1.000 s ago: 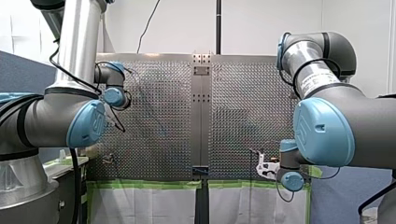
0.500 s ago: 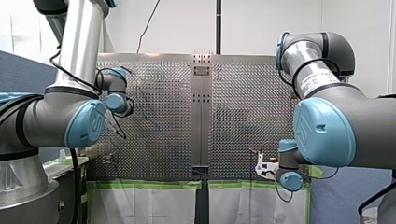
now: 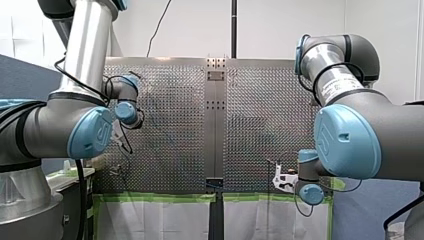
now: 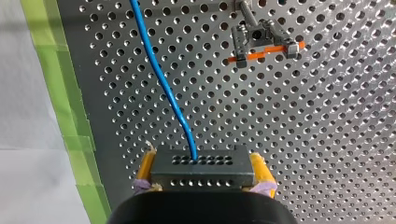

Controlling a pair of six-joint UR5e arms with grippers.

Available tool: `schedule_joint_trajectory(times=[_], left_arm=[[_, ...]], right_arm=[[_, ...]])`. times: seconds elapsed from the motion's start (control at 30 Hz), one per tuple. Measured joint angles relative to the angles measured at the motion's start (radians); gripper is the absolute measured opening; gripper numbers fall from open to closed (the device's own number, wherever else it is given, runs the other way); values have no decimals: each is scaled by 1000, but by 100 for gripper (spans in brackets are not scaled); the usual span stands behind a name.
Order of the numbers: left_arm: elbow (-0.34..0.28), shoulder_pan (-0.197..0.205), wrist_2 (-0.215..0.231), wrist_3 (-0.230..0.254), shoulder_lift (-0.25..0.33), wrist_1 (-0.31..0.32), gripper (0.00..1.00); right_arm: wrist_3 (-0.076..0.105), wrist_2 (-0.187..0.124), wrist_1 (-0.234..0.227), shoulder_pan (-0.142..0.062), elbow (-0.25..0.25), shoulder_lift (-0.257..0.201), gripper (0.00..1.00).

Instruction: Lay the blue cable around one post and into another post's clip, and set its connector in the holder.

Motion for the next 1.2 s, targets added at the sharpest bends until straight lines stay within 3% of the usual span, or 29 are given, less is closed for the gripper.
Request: schedule_joint_trajectory(times=[0.2,0.63,1.0,1.2], left_arm=[[-24,-18,-9,57,47,-57,99],[-111,-19,-34,152,150,-152,99],[-95,-23,-11,174,242,-245,99],[-52,-24,-31,195,291,-293,99]], right_arm=[[2,0,-4,0,0,-1,0],[3,0,-5,2,-3,0,0],[4,0,-1,5,-6,0,0],[3,0,0,6,-6,0,0]])
